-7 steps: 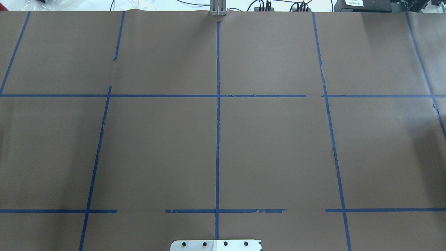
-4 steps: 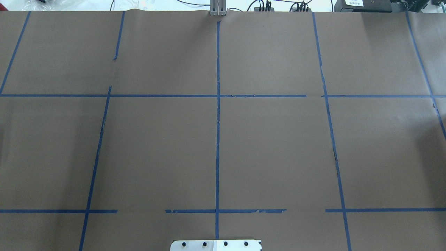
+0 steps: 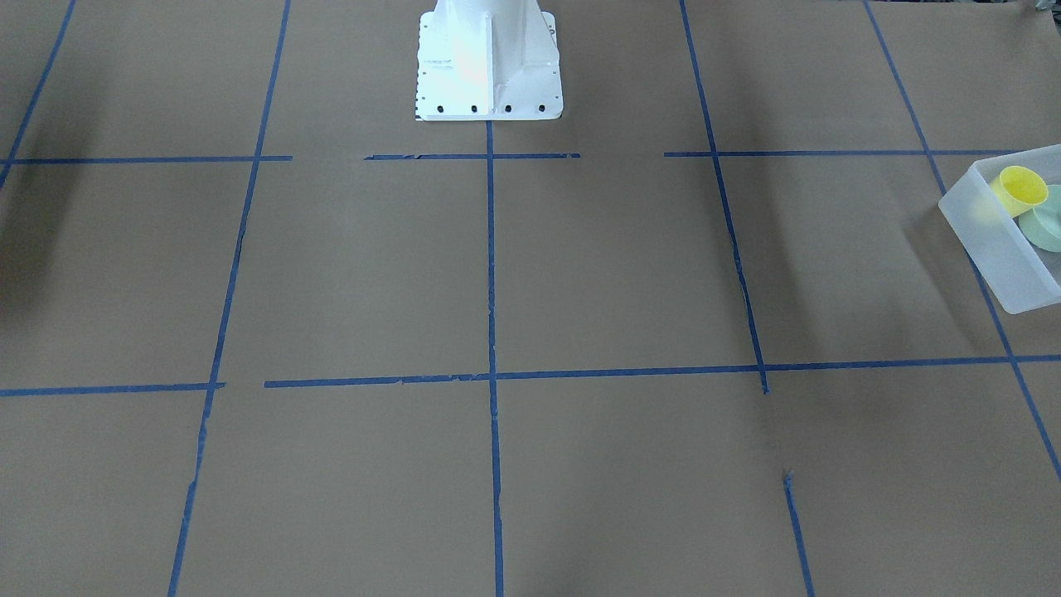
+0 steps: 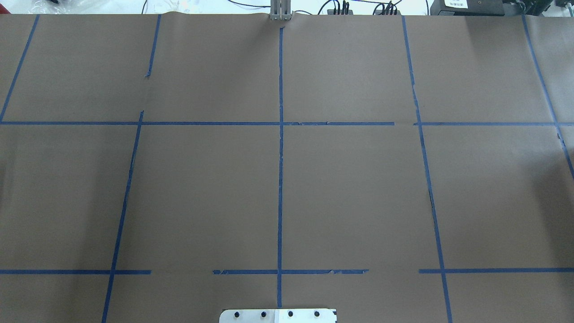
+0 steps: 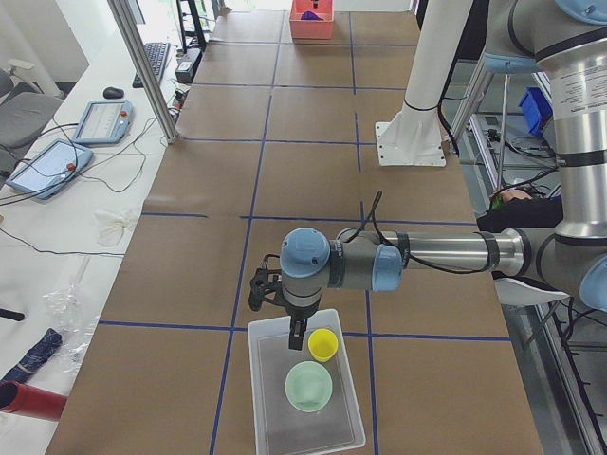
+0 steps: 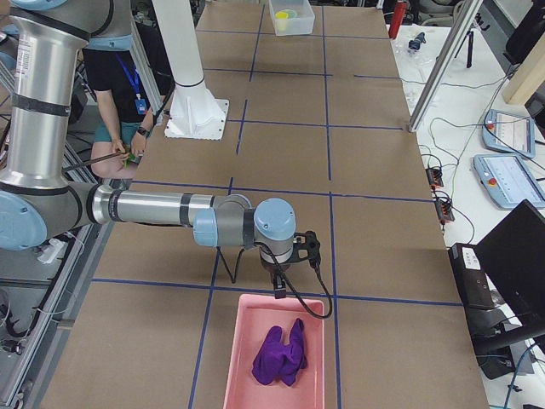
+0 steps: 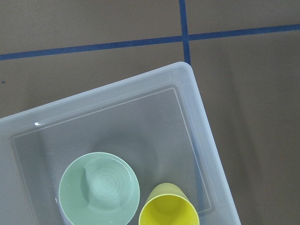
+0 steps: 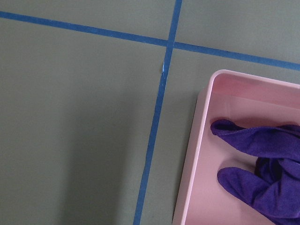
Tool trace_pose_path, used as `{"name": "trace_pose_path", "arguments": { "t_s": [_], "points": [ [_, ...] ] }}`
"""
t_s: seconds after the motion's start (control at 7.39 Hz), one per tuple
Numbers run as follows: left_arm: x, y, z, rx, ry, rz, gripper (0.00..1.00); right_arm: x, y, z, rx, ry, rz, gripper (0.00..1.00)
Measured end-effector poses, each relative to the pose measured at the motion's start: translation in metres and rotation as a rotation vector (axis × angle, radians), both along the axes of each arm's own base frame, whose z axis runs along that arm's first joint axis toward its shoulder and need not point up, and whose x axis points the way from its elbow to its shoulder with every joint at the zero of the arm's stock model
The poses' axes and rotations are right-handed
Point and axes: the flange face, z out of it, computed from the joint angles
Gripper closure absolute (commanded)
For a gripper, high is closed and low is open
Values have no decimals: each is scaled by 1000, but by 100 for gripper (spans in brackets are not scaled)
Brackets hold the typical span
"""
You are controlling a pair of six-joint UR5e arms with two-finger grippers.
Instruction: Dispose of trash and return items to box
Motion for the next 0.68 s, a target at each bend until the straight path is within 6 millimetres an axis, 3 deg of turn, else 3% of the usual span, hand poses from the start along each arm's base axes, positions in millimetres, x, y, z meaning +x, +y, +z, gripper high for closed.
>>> {"name": "trace_pose_path", "arguments": {
  "t_s": [0.68],
  "points": [
    [0,1,2,-3,2,-1,0,0,10,12,-21,4,-9,0]
  ]
}}
